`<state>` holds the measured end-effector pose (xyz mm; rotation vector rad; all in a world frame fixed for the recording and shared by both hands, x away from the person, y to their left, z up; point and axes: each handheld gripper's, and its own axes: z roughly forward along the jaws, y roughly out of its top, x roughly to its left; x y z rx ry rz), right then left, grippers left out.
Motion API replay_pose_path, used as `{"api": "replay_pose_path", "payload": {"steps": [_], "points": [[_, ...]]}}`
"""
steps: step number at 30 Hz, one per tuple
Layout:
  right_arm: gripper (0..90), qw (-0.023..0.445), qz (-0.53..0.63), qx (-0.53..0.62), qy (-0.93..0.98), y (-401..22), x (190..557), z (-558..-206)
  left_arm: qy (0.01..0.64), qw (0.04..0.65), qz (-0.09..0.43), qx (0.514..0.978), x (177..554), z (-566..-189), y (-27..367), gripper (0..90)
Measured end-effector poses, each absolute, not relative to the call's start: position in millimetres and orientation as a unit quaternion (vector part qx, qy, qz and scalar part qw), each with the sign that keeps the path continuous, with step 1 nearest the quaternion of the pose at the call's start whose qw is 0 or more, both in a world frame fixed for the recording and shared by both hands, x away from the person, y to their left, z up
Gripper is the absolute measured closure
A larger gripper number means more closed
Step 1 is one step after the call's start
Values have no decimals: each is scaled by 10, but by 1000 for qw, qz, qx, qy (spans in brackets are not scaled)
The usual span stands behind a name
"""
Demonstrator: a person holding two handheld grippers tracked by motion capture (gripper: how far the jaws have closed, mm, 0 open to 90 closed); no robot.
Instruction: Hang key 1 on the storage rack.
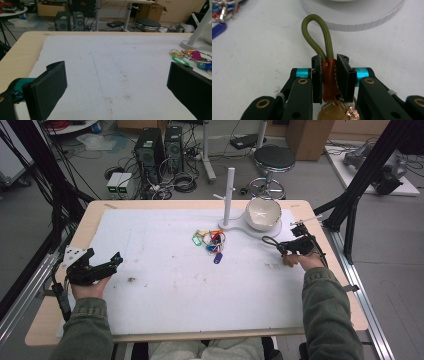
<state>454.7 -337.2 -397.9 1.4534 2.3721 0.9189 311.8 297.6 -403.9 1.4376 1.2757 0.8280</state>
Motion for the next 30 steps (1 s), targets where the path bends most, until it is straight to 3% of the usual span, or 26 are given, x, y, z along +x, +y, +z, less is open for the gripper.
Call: {"api": "replay_pose_path", "payload": {"steps": [15,30], "points": [[755,100,357,482,794,-3323,4349,-3627,528,511,332,592,3174,-4045,2935,32],[755,111,369,462,799,-3096,4392,-3176,532,515,328,587,3178,-4044,2948,32]]}}
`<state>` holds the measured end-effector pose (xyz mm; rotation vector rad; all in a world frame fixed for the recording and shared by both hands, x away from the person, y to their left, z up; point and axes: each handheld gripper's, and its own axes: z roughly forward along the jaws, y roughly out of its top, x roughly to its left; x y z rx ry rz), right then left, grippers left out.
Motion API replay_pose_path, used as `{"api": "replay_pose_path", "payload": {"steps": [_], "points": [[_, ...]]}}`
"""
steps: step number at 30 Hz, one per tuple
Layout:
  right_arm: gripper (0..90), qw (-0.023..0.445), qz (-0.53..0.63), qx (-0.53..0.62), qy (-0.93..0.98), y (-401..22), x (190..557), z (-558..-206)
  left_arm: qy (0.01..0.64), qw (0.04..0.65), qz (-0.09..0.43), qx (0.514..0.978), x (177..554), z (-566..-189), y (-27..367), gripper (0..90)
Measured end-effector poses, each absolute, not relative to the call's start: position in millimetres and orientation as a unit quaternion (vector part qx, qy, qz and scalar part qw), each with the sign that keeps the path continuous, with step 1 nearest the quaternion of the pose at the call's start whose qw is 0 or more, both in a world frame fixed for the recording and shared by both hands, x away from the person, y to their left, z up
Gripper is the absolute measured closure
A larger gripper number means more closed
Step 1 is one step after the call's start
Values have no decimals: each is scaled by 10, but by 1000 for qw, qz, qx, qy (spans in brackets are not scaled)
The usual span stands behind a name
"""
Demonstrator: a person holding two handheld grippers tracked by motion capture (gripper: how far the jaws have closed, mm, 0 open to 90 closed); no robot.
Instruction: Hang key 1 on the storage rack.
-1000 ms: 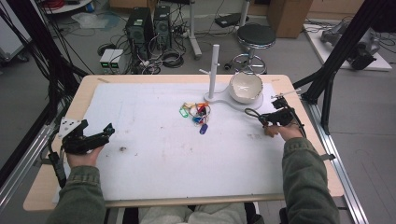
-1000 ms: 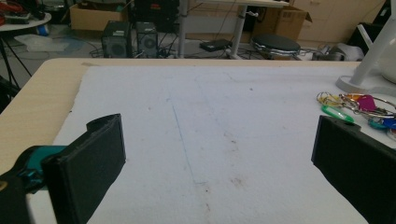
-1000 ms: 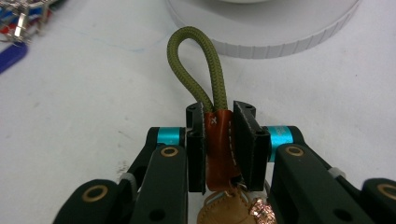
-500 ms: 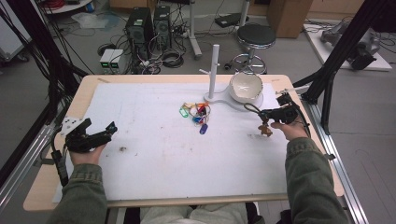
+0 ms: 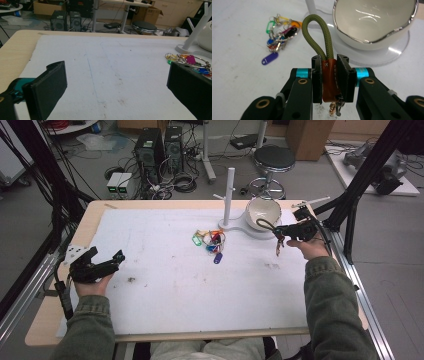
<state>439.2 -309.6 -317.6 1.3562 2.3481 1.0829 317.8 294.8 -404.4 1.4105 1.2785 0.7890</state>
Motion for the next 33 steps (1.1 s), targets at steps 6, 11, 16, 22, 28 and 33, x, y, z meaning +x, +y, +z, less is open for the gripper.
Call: {"api": "replay_pose_path", "payload": {"steps": [6,11,16,22,28,33], "points": [[755,114,382,452,798,-3004,4422,-3014,532,514,329,587,3178,-4045,2946,32],[755,116,387,446,799,-2934,4463,-2918,532,512,328,589,3180,-4048,2939,32],[755,119,387,440,801,-2869,4501,-2833,532,510,329,590,3179,-4049,2940,32],[755,124,392,431,803,-2785,4531,-2704,532,511,329,590,3181,-4050,2938,32],[754,127,394,424,805,-2673,4563,-2592,532,512,329,589,3181,-4050,2941,32],[754,130,396,417,808,-2571,4591,-2518,531,512,330,589,3182,-4049,2943,32]]}}
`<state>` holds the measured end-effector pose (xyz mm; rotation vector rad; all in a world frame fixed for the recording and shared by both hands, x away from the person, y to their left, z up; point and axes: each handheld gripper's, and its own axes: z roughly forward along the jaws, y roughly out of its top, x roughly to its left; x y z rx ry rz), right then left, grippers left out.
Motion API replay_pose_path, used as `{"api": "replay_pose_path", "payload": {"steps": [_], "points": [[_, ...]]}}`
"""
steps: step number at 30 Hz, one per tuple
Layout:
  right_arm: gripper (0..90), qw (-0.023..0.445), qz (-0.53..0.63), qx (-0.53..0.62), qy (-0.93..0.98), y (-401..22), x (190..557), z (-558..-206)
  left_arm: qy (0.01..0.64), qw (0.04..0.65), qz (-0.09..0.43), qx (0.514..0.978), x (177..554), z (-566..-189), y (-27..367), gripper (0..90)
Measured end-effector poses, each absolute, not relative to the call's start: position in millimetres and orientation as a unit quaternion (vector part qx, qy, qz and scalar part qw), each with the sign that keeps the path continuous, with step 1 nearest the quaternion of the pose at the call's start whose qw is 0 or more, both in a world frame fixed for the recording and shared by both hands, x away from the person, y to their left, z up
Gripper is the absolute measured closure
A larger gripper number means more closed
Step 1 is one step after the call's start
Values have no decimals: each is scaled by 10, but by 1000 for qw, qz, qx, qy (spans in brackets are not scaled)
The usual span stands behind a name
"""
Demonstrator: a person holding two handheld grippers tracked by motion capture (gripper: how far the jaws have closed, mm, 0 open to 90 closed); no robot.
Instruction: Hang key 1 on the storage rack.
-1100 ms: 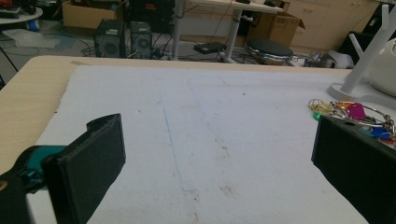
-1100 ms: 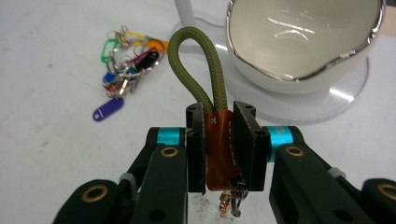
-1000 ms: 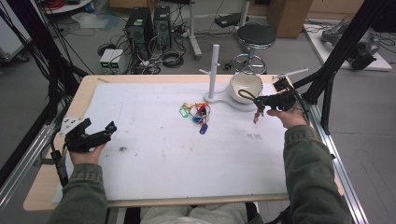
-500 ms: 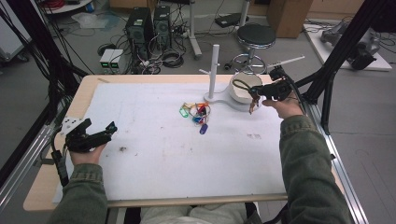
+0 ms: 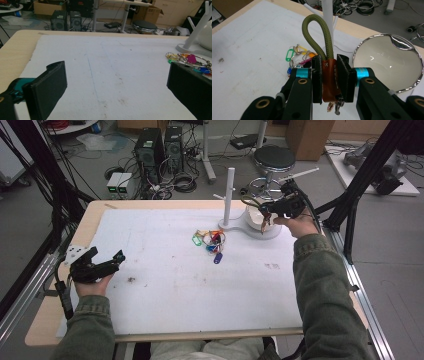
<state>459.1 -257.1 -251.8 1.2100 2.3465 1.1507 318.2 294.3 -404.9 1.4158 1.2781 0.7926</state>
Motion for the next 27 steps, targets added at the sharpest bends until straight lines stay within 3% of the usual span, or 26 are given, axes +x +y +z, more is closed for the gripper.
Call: {"api": "replay_pose_path", "payload": {"steps": [17,27], "points": [[754,143,400,397,814,-2303,4677,-2217,531,514,330,588,3185,-4049,2947,32],[753,139,388,403,817,-2084,4822,-2258,529,515,330,588,3186,-4048,2953,32]]}}
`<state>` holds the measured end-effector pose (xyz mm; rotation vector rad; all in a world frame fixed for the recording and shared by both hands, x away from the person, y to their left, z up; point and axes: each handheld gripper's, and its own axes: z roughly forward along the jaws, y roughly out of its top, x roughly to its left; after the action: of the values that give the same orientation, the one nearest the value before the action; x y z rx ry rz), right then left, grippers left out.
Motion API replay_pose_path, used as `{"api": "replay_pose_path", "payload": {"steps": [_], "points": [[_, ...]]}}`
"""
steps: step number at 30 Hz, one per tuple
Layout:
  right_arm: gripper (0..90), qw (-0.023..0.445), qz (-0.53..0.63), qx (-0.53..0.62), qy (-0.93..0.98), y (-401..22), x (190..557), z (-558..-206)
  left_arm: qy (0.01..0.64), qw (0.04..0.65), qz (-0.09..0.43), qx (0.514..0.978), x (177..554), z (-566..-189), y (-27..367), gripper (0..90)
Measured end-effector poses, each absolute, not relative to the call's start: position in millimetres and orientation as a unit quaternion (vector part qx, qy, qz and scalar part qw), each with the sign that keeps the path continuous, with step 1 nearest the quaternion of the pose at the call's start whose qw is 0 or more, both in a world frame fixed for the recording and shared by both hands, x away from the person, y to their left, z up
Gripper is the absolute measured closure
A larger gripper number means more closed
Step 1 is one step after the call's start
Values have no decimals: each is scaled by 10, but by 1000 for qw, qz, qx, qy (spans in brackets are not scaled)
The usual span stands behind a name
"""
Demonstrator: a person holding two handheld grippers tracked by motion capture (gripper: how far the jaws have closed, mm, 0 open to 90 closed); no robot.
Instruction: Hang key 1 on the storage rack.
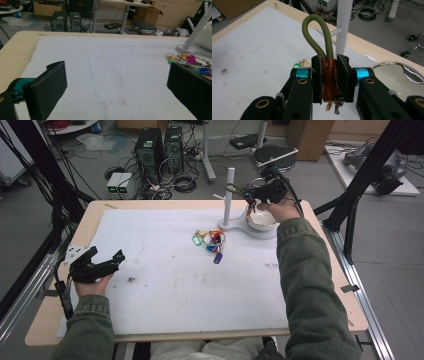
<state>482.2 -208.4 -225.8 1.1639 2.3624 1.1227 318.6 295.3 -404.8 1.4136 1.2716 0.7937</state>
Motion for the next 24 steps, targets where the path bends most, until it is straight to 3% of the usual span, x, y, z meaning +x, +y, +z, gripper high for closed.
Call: {"api": "replay_pose_path", "payload": {"steps": [24], "points": [[750,143,362,429,815,-2049,5007,-2464,528,508,332,594,3175,-4050,2959,32]]}}
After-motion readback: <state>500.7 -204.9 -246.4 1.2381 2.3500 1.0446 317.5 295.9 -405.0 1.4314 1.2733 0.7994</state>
